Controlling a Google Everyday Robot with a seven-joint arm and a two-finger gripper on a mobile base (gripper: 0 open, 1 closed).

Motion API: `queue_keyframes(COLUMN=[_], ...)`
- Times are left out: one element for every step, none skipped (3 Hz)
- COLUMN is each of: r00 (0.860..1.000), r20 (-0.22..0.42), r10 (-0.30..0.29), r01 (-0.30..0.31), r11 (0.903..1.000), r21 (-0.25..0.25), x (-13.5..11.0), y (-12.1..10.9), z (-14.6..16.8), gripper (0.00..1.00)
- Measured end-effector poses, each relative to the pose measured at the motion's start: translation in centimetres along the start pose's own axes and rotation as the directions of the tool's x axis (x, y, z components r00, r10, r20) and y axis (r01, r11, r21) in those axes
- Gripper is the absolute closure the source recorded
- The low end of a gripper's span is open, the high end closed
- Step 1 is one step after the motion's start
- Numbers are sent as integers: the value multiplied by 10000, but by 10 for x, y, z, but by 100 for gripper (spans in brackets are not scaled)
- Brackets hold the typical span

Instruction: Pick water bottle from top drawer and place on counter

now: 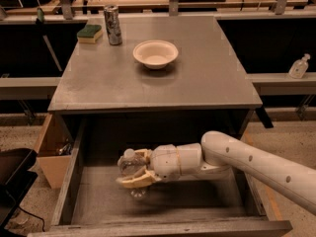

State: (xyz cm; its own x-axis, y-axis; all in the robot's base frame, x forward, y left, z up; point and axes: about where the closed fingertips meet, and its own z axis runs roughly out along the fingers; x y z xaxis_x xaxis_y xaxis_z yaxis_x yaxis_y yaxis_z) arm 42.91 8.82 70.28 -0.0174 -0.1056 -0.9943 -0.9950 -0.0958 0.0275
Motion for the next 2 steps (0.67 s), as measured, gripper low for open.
queue_keyframes(r00=[10000,9985], r20=[1,541], r10=[-4,74], r01=[4,-66], r11=[10000,9999], r21=[-31,-139], x=[-1,-21], y=[0,-1], z=[1,-3], gripper=[100,100])
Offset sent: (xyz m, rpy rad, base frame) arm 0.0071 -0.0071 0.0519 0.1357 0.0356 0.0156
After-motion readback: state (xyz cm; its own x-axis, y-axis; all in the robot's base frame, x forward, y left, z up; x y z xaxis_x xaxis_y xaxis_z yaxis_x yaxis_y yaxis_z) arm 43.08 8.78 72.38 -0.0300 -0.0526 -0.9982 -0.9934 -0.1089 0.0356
